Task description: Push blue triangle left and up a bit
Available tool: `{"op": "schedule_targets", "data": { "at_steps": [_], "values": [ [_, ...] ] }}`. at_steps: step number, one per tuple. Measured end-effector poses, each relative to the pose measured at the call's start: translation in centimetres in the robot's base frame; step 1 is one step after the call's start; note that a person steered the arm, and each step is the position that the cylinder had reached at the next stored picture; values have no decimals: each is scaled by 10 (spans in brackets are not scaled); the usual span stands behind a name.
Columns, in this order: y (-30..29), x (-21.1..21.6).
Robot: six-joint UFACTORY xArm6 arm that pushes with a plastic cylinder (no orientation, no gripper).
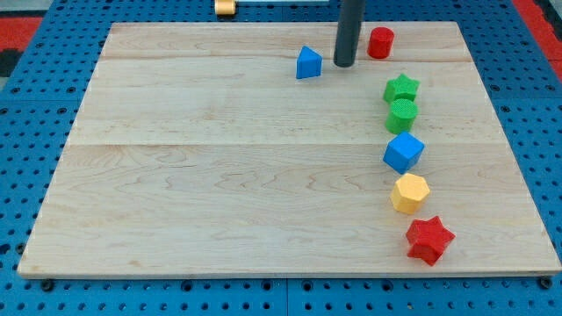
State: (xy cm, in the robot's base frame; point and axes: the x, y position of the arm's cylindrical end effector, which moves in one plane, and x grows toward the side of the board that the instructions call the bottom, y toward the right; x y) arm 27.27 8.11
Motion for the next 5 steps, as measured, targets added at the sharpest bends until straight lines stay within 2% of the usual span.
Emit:
{"op": "schedule_targets", "data": {
  "at_steps": [1,2,3,5],
  "values": [
    [-61,-2],
    [-45,-1],
    [4,8],
    [-93,30]
  ]
}}
